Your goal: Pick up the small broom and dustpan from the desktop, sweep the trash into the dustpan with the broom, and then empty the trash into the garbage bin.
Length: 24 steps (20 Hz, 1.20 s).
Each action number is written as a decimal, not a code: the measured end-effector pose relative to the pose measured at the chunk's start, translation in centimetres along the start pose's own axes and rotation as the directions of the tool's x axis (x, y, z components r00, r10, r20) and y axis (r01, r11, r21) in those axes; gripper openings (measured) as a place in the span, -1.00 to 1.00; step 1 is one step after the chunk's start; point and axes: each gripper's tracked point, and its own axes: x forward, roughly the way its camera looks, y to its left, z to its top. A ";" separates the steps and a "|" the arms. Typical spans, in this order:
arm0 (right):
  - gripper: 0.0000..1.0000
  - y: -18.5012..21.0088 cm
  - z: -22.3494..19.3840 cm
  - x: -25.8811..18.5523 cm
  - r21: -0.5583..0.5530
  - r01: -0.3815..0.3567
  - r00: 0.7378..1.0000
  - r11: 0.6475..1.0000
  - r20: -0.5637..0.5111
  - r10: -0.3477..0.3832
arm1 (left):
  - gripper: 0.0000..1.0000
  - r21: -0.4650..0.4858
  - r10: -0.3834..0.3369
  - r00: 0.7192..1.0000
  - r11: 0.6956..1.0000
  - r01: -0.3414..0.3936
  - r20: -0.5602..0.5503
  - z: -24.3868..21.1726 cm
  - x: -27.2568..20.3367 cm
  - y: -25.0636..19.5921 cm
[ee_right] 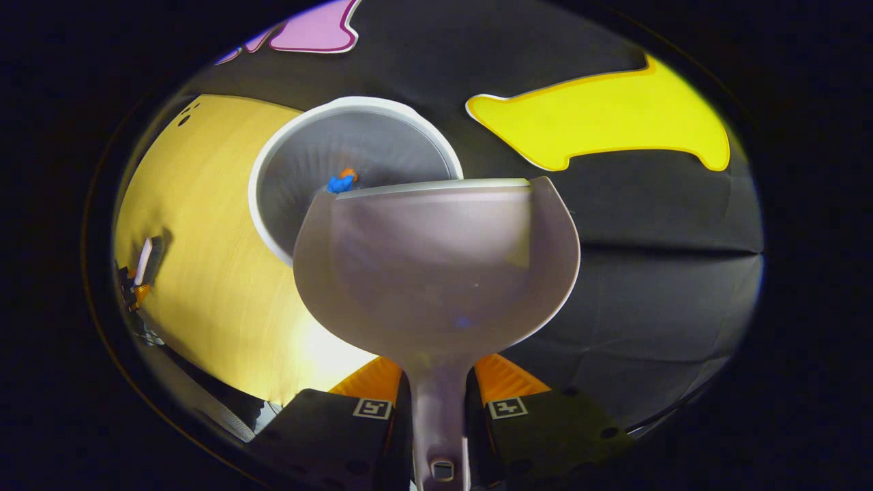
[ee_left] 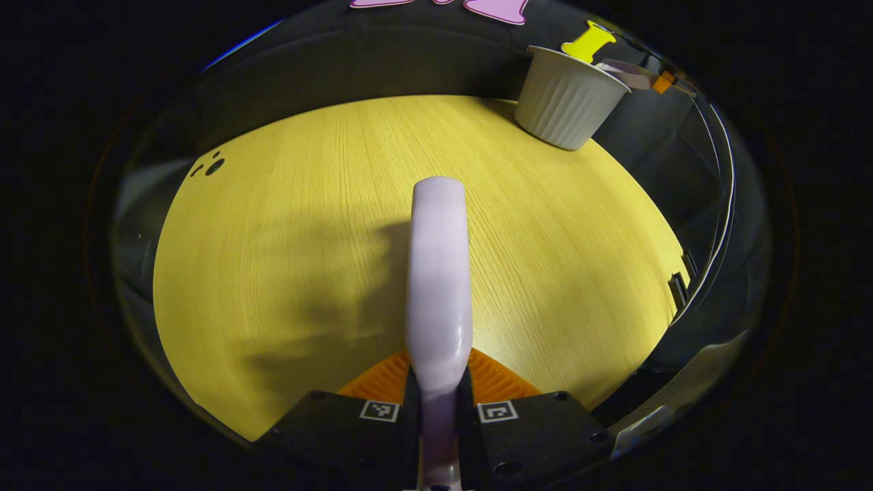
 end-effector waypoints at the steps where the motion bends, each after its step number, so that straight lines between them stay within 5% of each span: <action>1: -0.20 0.0 0.0 0.0 -0.001 0.004 1.000 1.000 0.001 -0.004 | -0.46 0.001 0.002 1.000 1.000 -0.002 0.001 0.0 0.0 0.0; 9: -0.27 -0.5 -0.3 -1.1 0.056 -0.013 0.998 0.998 0.061 0.009 | -0.46 0.012 0.013 1.000 1.000 -0.013 0.008 0.3 -0.3 -0.3; 12: -0.28 0.0 -0.8 -2.6 0.124 -0.073 0.991 0.990 0.125 0.057 | -0.46 0.021 0.020 1.000 1.000 -0.020 0.013 0.4 -0.5 -0.5; 21: -0.22 6.5 -4.6 -7.7 0.167 -0.258 0.925 0.952 0.328 0.193 | -0.45 0.045 0.060 0.998 0.997 -0.061 0.024 0.7 -1.3 -0.7; 24: -0.34 10.5 -6.3 -8.3 0.137 -0.298 0.905 0.945 0.355 0.234 | -0.45 0.050 0.075 0.997 0.996 -0.077 0.032 1.1 -1.7 -0.6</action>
